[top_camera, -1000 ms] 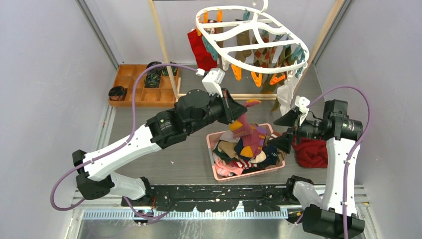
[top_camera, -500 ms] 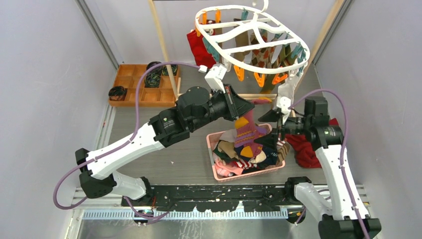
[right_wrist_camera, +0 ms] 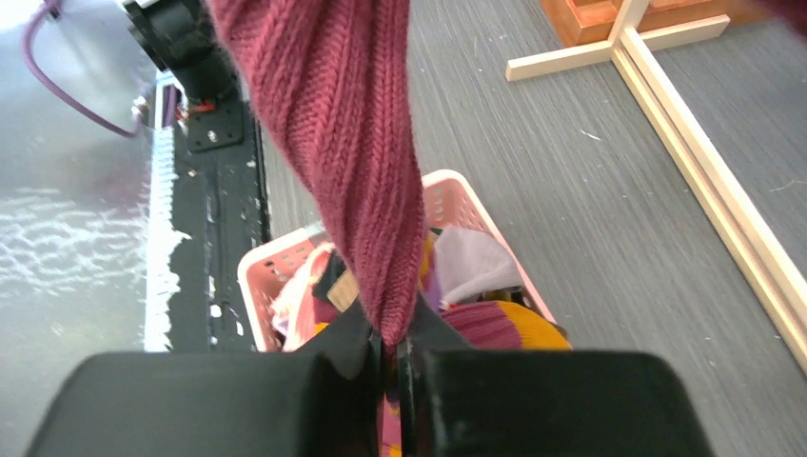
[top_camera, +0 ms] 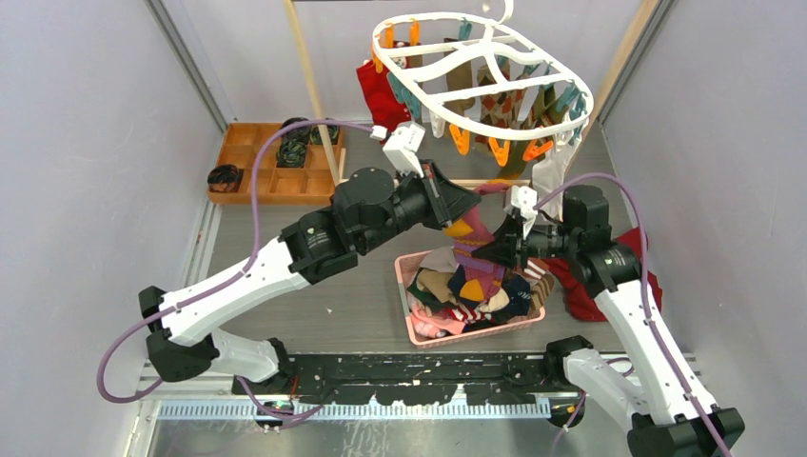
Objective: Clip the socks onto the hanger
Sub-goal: Pick up the sock from the bin.
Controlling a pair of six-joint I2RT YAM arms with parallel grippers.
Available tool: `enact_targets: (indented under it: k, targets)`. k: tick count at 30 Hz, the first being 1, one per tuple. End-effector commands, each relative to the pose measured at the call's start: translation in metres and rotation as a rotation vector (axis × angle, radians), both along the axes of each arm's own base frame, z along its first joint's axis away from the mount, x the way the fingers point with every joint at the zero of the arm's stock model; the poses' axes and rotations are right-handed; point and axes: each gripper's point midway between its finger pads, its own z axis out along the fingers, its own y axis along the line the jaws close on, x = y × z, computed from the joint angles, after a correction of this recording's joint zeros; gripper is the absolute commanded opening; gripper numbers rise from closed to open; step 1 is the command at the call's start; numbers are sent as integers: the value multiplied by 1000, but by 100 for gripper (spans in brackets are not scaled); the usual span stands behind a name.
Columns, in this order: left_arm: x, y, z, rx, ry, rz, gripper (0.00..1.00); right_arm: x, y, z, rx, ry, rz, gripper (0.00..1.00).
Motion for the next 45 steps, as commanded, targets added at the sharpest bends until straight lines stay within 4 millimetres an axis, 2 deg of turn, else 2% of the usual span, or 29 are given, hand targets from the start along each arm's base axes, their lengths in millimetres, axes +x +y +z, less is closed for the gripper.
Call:
enact_targets:
  k: [1, 7, 10, 13, 18, 22, 24, 27, 31, 33, 34, 38, 45]
  targets:
    - [7, 30, 21, -64, -37, 102, 0, -20, 4, 26, 77, 8, 20, 3]
    - [26, 50, -21, 28, -6, 235, 0, -45, 6, 35, 178, 152, 3, 1]
    - [38, 50, -47, 90, 21, 265, 0, -51, 8, 39, 231, 228, -6, 1]
    - [50, 44, -66, 124, 53, 270, 4, -47, 10, 45, 274, 275, -40, 1]
    - [69, 43, -85, 167, 71, 292, 23, -27, 13, 63, 387, 422, -149, 1]
    - [72, 58, -97, 221, 64, 306, 49, -11, 9, 61, 424, 511, -266, 1]
    - [67, 71, -101, 247, 50, 302, 60, -4, 5, 56, 434, 571, -326, 1]
    - [52, 83, -102, 235, 1, 239, 71, 5, 0, 54, 464, 644, -391, 1]
    - [16, 84, -93, 85, -80, 70, 81, 23, -9, 51, 526, 755, -477, 1]
    - [2, 85, -102, 30, -63, 14, 85, 30, -12, 51, 560, 810, -492, 1]
    - [-8, 83, -105, 8, -47, -38, 86, 33, -13, 51, 573, 828, -495, 1]
    - [-23, 73, -113, -87, 39, -119, 88, 37, -14, 52, 590, 843, -482, 1]
    - [-21, 34, -122, -136, 101, -230, 88, 35, -13, 55, 586, 835, -466, 1]
